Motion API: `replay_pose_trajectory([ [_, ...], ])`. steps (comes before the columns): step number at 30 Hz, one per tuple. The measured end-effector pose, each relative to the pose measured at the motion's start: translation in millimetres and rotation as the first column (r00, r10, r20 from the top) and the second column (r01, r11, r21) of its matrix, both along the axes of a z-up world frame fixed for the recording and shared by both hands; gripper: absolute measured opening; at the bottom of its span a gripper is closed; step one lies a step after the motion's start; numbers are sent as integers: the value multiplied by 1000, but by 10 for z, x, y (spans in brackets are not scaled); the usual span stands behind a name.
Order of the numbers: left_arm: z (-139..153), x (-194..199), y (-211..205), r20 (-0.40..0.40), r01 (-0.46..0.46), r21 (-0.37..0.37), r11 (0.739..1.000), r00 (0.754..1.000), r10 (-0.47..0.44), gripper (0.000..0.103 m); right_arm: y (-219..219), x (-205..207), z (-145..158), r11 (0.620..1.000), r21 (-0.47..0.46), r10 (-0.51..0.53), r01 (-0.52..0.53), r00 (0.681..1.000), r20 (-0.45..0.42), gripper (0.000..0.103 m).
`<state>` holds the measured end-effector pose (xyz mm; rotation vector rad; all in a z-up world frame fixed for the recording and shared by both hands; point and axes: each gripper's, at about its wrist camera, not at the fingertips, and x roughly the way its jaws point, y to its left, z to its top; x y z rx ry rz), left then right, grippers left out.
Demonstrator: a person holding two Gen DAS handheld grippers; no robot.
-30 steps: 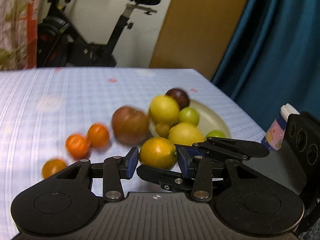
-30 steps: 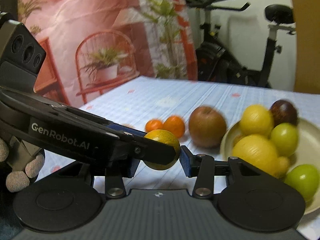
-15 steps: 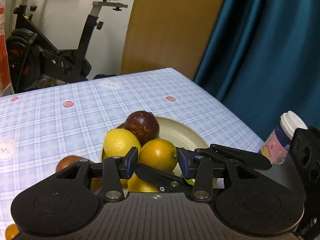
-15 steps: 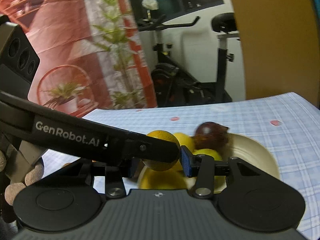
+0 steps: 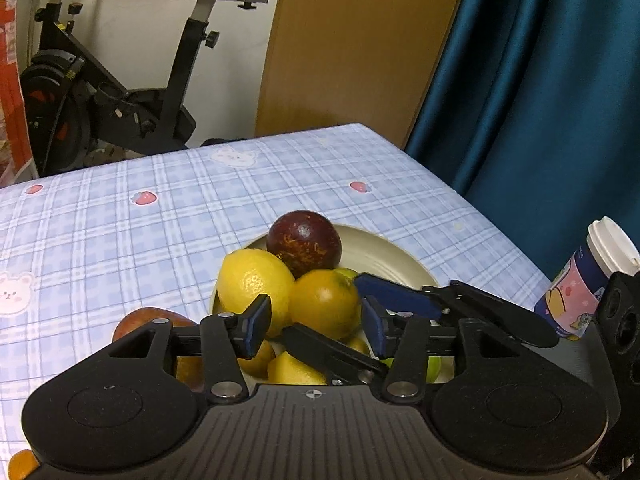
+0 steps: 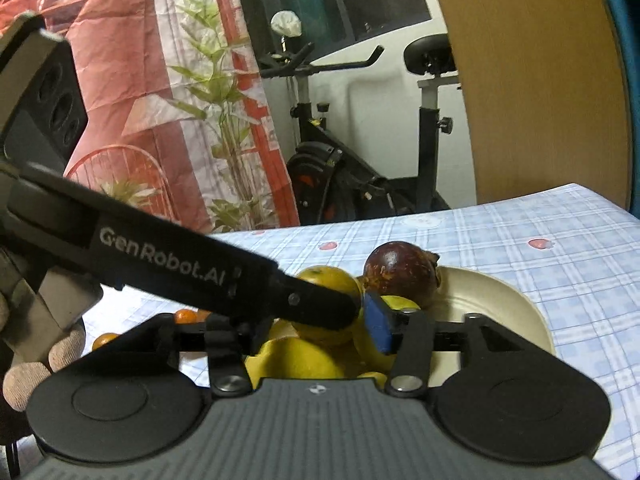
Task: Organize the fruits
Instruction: 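Carry the tangerine onto the cream plate and open the left tool, then move the open left tool back to the tangerines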
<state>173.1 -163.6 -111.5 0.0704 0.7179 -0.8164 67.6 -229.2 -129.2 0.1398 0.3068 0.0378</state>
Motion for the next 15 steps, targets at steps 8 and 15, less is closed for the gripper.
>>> replay_pose_trajectory([
  [8, 130, -87, 277, 34, -40, -53, 998, 999, 42, 56, 44, -116, 0, 1000, -12, -2, 2, 1000, 23, 68],
  [15, 184, -111, 864, 33, -154, -95, 984, 987, 158, 56, 193, -151, -2, 998, -57, 30, -28, 999, 29, 68],
])
